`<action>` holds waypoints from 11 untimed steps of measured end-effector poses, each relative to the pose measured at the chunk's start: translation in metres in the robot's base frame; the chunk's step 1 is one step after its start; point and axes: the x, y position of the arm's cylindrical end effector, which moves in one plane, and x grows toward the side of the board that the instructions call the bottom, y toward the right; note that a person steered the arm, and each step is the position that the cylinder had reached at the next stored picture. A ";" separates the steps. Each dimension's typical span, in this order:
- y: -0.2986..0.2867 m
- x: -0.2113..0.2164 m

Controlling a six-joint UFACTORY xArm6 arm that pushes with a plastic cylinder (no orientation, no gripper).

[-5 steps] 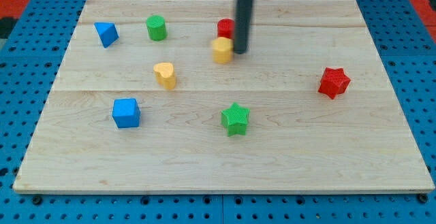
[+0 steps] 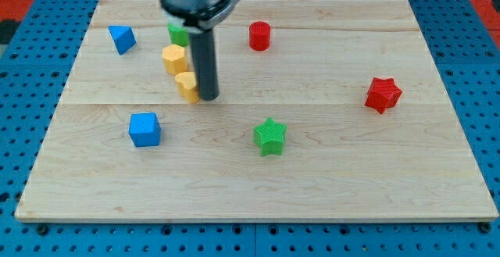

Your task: Place the green star towards the bottom left side of the red star

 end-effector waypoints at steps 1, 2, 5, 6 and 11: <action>0.033 0.030; 0.066 0.055; 0.076 0.073; 0.114 0.108; -0.019 0.123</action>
